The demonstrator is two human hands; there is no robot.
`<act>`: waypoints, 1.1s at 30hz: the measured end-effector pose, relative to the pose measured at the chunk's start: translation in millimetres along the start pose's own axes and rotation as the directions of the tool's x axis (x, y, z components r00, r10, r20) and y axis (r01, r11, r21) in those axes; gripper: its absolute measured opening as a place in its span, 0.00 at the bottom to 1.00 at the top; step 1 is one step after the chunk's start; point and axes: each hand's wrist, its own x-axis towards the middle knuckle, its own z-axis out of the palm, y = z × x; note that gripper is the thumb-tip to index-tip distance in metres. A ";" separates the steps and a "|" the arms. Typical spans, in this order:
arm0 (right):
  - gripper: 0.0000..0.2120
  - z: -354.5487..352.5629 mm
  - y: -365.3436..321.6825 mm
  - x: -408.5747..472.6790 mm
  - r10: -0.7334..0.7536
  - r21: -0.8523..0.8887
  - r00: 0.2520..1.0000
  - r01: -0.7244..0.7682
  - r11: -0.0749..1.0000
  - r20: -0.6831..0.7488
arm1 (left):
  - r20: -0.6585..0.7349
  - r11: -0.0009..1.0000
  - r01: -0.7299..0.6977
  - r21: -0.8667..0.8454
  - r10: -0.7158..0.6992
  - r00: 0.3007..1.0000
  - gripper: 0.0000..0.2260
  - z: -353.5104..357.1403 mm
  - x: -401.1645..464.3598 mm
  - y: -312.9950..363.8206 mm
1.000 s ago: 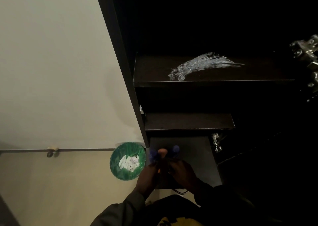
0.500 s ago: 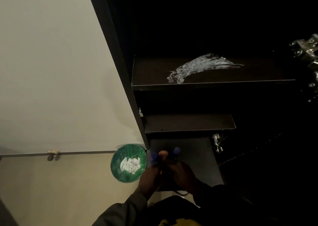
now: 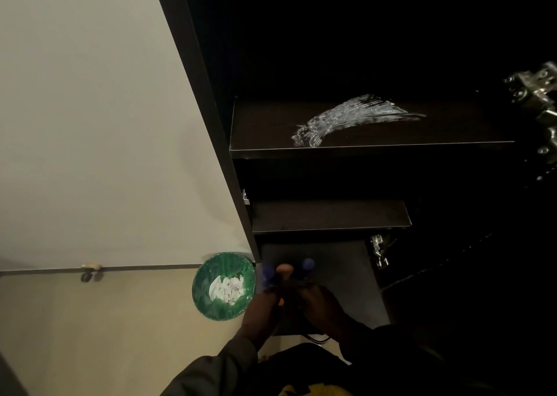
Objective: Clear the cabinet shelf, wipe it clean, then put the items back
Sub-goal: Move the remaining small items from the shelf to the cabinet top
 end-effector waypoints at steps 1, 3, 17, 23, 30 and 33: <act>0.19 1.9 1.6 0.2 -0.001 -0.002 1.000 0.001 1.000 -0.011 | -0.005 1.000 -0.009 0.001 0.009 1.000 0.13 0.4 0.2 0.2; 0.20 4.0 2.7 1.1 0.011 -0.003 1.000 -0.011 1.000 0.000 | 0.008 1.000 -0.006 0.013 0.005 1.000 0.12 -0.8 -1.0 -0.2; 0.12 3.1 0.6 -20.9 0.064 0.003 0.997 -0.065 0.998 0.036 | -0.070 0.998 -0.053 -0.036 0.051 0.996 0.11 -2.5 -25.3 4.7; 0.12 -3.9 -4.8 -30.0 0.042 -0.044 0.998 -0.044 0.998 -0.040 | -0.136 0.993 -0.114 0.022 0.116 0.984 0.13 -8.3 -37.7 8.3; 0.15 -23.9 -32.0 -40.6 0.051 0.035 0.974 -0.045 0.998 -0.223 | -0.219 0.985 -0.142 0.098 0.160 0.962 0.13 -13.0 -46.5 10.7; 0.14 -31.7 -37.3 -42.6 0.048 0.110 0.968 -0.021 0.994 -0.246 | -0.298 0.984 -0.172 0.047 0.179 0.938 0.11 -19.9 -47.8 22.4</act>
